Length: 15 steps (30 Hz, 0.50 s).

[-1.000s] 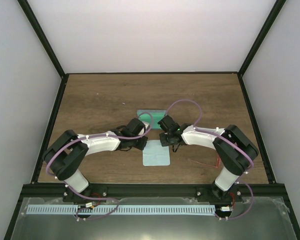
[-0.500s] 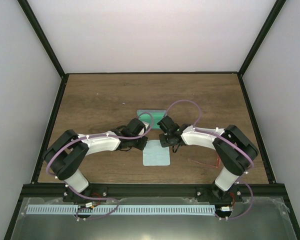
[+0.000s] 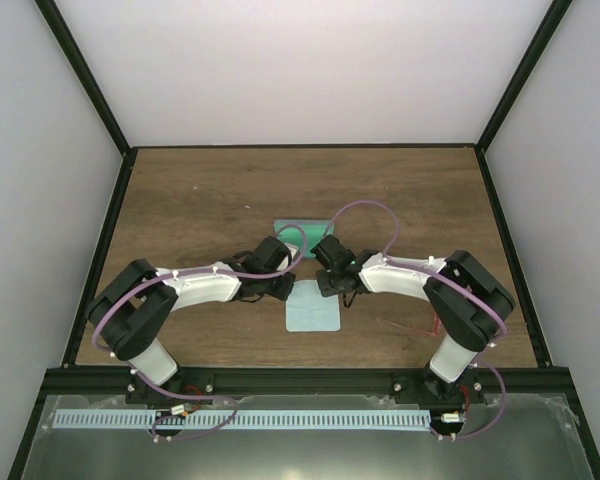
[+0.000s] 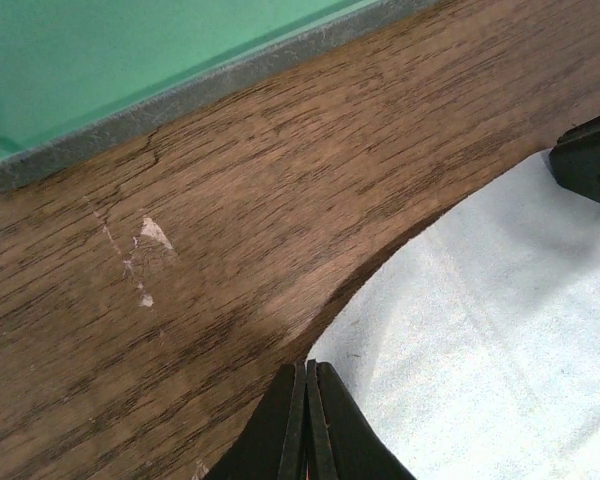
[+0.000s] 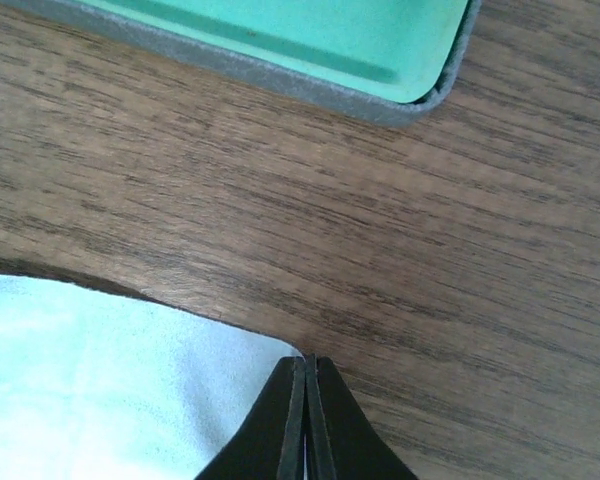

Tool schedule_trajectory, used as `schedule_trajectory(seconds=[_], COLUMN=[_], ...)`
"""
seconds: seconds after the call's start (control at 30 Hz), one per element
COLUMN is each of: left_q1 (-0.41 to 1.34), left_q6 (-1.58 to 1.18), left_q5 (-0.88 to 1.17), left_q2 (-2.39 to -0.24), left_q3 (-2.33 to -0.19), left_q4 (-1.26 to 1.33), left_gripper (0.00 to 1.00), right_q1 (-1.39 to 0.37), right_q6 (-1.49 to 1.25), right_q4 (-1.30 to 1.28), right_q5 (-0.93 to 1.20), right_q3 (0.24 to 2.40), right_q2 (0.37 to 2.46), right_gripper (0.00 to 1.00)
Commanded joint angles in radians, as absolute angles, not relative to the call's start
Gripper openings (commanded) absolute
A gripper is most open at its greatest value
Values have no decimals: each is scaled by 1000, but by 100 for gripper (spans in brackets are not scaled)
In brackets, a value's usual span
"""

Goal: Organize the sunglasses
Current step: Fold the glasses cleaning cloth at the center of the board.

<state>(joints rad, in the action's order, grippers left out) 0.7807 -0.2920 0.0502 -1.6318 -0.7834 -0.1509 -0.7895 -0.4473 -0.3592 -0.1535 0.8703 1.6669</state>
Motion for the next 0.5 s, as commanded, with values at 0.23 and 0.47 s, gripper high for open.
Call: schedule_trajectory(seconds=[0.23,0.47], left_q1=[788,796], left_q6=[-296,-304], left_q5=[100,94], left_q2=[-1591,-1587], left_q3=[-771,-776], left_q4=[-112,-127], left_gripper=[4,4], right_q1=[-855,-864], right_q6=[-463,-481], right_q4=[-395,-424], right_q5=[-242,-314], right_q3=[923,922], right_q2=[1667,1633], right_gripper=[1,1])
